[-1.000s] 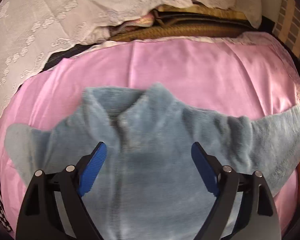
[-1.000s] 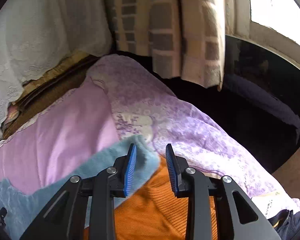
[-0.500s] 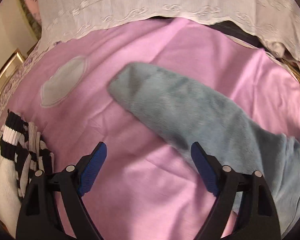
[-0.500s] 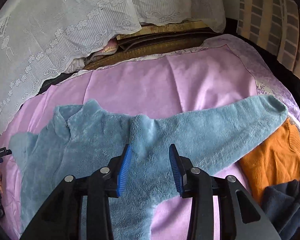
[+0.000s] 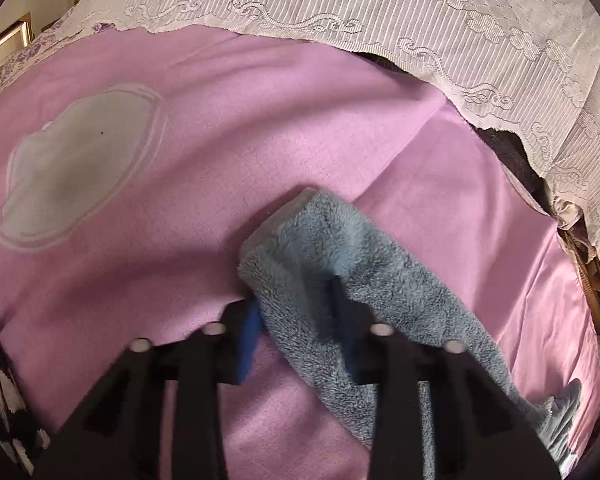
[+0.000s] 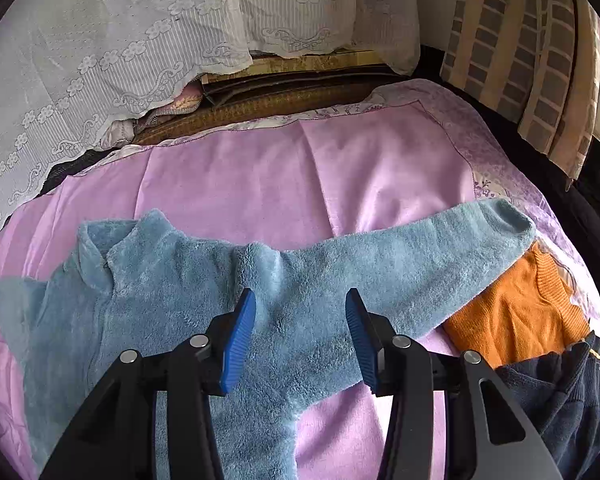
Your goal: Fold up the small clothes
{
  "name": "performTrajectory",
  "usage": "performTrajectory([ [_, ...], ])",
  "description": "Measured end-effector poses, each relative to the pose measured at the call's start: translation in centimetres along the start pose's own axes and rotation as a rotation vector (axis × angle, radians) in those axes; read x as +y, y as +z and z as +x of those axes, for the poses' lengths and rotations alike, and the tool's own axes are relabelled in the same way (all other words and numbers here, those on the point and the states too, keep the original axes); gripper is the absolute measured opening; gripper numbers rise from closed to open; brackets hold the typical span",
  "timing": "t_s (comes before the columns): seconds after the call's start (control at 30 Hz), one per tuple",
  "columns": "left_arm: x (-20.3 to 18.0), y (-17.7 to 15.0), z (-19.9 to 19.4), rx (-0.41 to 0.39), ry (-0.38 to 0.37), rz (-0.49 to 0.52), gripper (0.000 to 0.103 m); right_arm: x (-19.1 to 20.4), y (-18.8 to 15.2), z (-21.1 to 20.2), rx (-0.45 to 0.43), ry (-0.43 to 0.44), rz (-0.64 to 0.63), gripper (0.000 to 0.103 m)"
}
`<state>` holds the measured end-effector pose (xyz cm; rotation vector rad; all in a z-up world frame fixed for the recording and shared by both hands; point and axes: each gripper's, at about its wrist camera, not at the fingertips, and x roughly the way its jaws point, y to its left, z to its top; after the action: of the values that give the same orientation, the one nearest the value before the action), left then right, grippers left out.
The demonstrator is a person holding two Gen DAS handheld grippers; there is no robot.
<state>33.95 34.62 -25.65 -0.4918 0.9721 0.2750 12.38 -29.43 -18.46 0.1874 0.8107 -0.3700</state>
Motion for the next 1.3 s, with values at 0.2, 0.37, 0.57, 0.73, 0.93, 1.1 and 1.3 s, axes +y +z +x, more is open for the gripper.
performTrajectory([
  [0.2,1.6,-0.5,-3.6,-0.075,0.023,-0.016,0.008,0.2,-0.2,1.6,0.021,0.031,0.004,0.047],
  [0.37,2.4,-1.3,-2.8,-0.018,0.08,0.009,0.014,-1.0,0.1,3.3,0.033,-0.016,0.005,0.047],
  [0.57,2.6,-3.3,-6.9,-0.088,0.178,-0.009,0.016,-1.3,0.8,4.0,0.029,0.045,0.019,0.047],
  [0.73,-0.7,-6.9,-11.0,-0.167,0.172,0.067,0.015,1.4,0.7,5.1,0.043,0.163,0.001,0.047],
  [0.93,-15.7,-13.1,-9.7,-0.086,-0.078,0.468,0.033,5.6,0.9,7.2,0.074,0.28,-0.066,0.047],
  [1.1,-22.2,-16.6,-4.3,-0.002,-0.024,0.655,0.04,2.8,1.1,11.1,0.137,0.249,-0.002,0.036],
  [1.3,-19.8,-15.2,-2.3,0.068,-0.006,0.56,0.051,-0.7,1.8,10.5,0.144,0.317,0.039,0.025],
])
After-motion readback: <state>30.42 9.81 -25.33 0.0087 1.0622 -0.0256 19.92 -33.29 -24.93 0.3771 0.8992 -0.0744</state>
